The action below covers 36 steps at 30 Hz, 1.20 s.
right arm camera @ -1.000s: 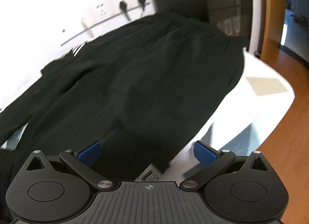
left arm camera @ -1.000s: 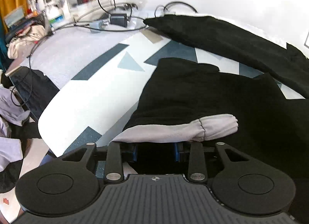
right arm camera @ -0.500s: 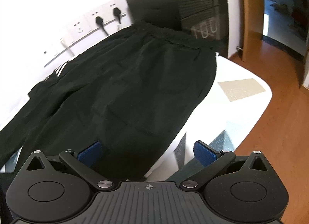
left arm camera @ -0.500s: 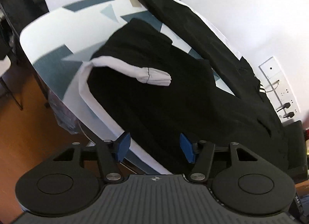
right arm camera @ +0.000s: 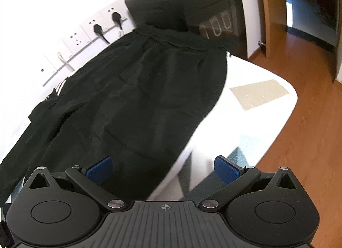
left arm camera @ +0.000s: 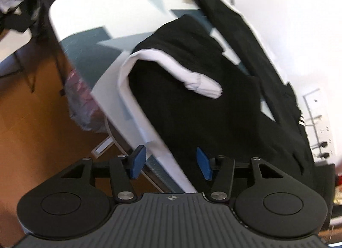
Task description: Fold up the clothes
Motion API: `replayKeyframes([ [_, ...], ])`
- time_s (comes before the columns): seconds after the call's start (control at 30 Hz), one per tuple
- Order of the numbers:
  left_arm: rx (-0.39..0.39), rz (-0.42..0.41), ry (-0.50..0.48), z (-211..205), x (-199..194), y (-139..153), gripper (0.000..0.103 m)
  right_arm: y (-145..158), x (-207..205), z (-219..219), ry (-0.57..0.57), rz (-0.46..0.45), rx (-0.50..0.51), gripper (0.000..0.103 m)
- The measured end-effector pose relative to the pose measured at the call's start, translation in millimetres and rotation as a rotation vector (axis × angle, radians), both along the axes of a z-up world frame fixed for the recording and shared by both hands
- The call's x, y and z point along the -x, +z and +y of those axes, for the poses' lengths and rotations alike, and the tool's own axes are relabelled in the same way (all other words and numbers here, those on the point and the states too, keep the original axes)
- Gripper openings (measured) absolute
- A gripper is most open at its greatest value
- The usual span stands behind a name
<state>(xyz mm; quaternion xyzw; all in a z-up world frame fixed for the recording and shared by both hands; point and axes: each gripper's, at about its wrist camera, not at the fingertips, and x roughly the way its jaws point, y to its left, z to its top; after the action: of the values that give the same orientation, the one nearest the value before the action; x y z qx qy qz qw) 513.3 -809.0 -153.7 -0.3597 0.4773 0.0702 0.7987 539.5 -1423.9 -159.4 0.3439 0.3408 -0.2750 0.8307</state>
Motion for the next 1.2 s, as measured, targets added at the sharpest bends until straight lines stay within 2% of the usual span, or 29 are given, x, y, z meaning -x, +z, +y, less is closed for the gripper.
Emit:
replayKeyframes([
  [0.17, -0.030, -0.047, -0.006, -12.4, -4.0, 0.0, 0.054, -5.6, -5.3, -6.0, 0.001, 0.003, -0.014, 0.102],
  [0.27, -0.073, -0.072, 0.002, -22.6, -5.4, -2.0, 0.058, -7.2, -9.1, -8.8, 0.007, -0.002, -0.024, 0.102],
  [0.33, -0.106, -0.075, 0.003, -31.2, -5.1, -1.0, 0.063, -7.7, -8.4, -12.9, -0.007, -0.011, -0.026, 0.102],
  [0.4, -0.127, -0.064, 0.002, -38.9, -1.9, -0.2, 0.064, -8.5, -7.4, -17.6, -0.022, -0.017, -0.028, 0.102],
  [0.5, -0.095, -0.050, 0.005, -44.6, 4.2, -0.2, 0.067, -10.3, -6.7, -25.1, -0.024, -0.013, -0.030, 0.102],
  [0.6, -0.025, -0.094, 0.043, -37.9, 5.6, -5.2, 0.076, -12.0, -4.3, -30.2, -0.033, -0.021, -0.016, 0.102],
  [0.67, -0.008, -0.096, 0.060, -36.6, 2.8, -6.0, 0.076, -14.6, -5.6, -32.2, -0.028, -0.017, -0.002, 0.102],
  [0.7, -0.003, -0.095, 0.060, -37.7, 1.7, -6.0, 0.073, -16.1, -6.5, -33.0, -0.024, -0.016, 0.002, 0.102],
  [0.73, 0.014, -0.098, 0.051, -39.5, 1.6, -7.1, 0.059, -18.0, -7.9, -33.8, -0.020, -0.017, 0.000, 0.102],
  [0.77, 0.046, -0.102, 0.045, -40.8, 2.4, -10.1, 0.052, -19.9, -9.2, -34.8, -0.018, -0.020, -0.006, 0.102],
  [0.83, 0.105, -0.115, 0.053, -42.6, 5.2, -17.0, 0.048, -23.0, -12.7, -37.4, -0.020, -0.028, -0.022, 0.102],
  [0.87, 0.105, -0.117, 0.061, -44.4, 6.0, -18.0, 0.047, -23.9, -13.8, -39.2, -0.025, -0.036, -0.028, 0.102],
  [0.9, 0.095, -0.106, 0.064, -46.5, 5.9, -18.3, 0.038, -24.2, -14.5, -41.2, -0.032, -0.046, -0.031, 0.102],
  [0.93, 0.084, -0.096, 0.067, -48.7, 5.8, -18.6, 0.018, -24.2, -14.6, -43.5, -0.041, -0.059, -0.033, 0.102],
  [0.97, 0.078, -0.078, 0.074, -50.1, 5.7, -19.1, 0.009, -23.9, -13.4, -46.8, -0.059, -0.078, -0.038, 0.102],
  [1.1, 0.064, -0.052, 0.191, -43.8, 10.1, -9.1, 0.004, -24.4, -5.2, -74.1, -0.197, -0.148, -0.098, 0.102],
  [1.2, 0.007, -0.091, 0.193, -41.9, 4.8, 9.5, 0.003, -25.5, 0.0, -94.5, -0.275, -0.188, -0.133, 0.102],
])
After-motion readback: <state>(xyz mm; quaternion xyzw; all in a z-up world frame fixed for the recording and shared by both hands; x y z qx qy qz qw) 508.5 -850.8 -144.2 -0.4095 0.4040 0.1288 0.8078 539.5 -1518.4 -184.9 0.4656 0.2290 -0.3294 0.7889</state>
